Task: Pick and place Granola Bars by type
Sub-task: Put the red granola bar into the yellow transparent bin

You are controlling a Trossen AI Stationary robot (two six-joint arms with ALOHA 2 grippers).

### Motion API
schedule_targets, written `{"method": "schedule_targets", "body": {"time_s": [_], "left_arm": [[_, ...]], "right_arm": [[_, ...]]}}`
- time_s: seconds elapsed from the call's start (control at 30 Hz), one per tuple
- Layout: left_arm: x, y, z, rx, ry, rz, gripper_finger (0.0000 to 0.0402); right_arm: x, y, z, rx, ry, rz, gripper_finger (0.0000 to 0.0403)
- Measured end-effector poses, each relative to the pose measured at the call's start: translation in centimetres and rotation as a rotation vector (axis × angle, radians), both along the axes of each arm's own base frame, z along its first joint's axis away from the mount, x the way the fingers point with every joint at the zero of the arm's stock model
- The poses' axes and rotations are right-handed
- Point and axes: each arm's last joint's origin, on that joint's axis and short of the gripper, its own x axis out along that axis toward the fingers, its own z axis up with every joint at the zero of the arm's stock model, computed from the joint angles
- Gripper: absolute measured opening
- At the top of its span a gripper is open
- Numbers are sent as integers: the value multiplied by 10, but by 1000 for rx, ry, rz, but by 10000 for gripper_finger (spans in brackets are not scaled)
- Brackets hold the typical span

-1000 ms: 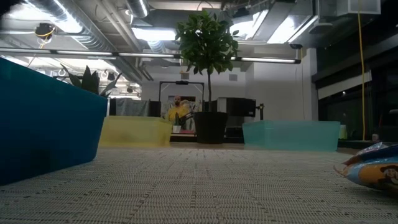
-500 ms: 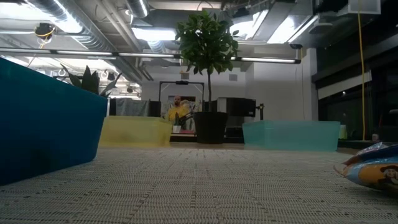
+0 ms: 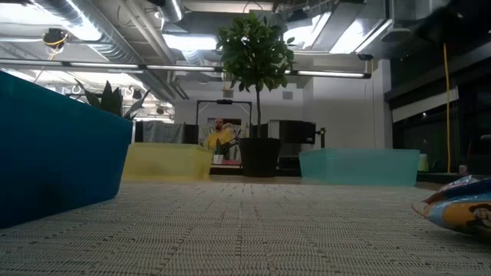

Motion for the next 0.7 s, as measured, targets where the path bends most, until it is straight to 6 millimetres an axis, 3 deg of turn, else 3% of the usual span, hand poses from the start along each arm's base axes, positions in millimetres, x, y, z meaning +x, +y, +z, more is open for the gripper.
{"method": "schedule_targets", "body": {"time_s": [0.2, 0.47, 0.7], "left_arm": [[-3, 6, -2, 33, 62, 16, 211], [-10, 10, -3, 41, 84, 43, 205], [-10, 14, -4, 17, 79, 74, 204]], "right_arm": [[16, 17, -47, 125, 96, 63, 245], [36, 40, -85, 133, 57, 92, 245], [45, 44, -119, 173, 113, 23, 245]]}}
